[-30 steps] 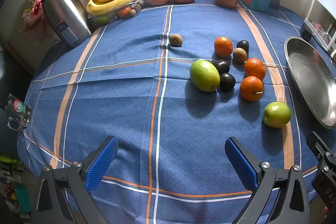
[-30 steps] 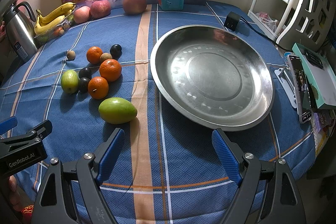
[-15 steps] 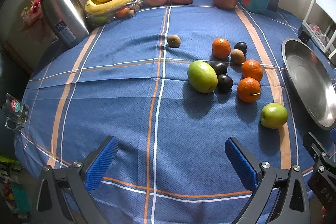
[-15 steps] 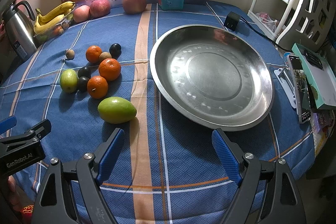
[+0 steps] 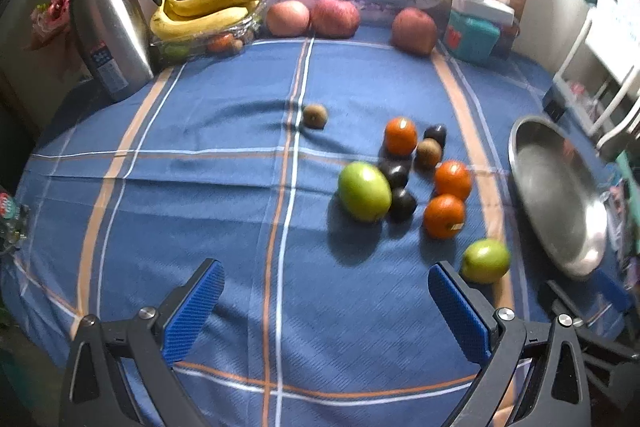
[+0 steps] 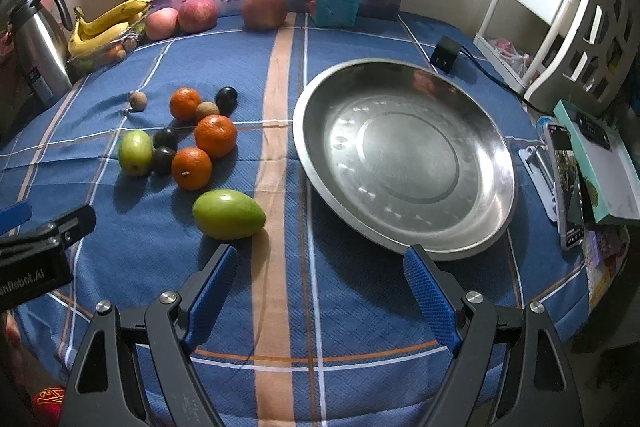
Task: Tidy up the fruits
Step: 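Move the left tool to the green apple while the right tool approaches the green mango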
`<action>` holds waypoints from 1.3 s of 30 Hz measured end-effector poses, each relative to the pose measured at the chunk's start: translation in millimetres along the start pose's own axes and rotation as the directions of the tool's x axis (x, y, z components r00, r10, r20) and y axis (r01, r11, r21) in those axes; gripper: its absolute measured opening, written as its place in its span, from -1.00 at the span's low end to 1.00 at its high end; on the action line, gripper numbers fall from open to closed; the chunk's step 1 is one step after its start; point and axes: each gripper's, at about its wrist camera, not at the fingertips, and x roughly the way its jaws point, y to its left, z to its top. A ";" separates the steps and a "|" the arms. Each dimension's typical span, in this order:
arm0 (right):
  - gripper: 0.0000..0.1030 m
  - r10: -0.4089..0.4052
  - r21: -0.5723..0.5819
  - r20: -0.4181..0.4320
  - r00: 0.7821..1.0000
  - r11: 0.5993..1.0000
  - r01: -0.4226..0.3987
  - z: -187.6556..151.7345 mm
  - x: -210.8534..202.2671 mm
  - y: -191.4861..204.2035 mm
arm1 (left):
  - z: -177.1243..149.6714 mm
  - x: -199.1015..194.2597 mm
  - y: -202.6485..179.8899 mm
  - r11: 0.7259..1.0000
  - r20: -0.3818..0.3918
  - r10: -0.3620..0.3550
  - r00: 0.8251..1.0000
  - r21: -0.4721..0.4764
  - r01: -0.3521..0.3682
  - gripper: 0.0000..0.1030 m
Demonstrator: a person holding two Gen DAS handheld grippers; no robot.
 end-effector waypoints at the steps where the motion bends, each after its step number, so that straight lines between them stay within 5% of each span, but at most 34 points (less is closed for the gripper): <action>1: 0.66 0.009 0.004 -0.001 1.000 1.000 -0.009 2.1 -0.9 1.1 | 3.5 -0.9 1.6 1.000 0.003 -0.006 1.000 -0.010 0.006 1.00; 10: 0.66 0.046 0.062 -0.030 0.999 0.997 -0.044 33.6 -0.3 6.9 | 35.8 3.5 8.8 0.995 0.056 -0.017 0.998 -0.094 0.022 1.00; 27: 0.66 0.063 0.184 -0.130 0.990 0.982 -0.038 81.6 31.0 14.7 | 78.7 46.6 18.0 0.984 -0.048 -0.009 0.999 -0.179 0.000 1.00; 39: 0.66 0.083 0.148 -0.177 0.981 0.987 -0.056 84.5 54.2 32.8 | 64.7 64.2 16.4 0.981 -0.113 -0.035 0.993 -0.194 0.013 0.98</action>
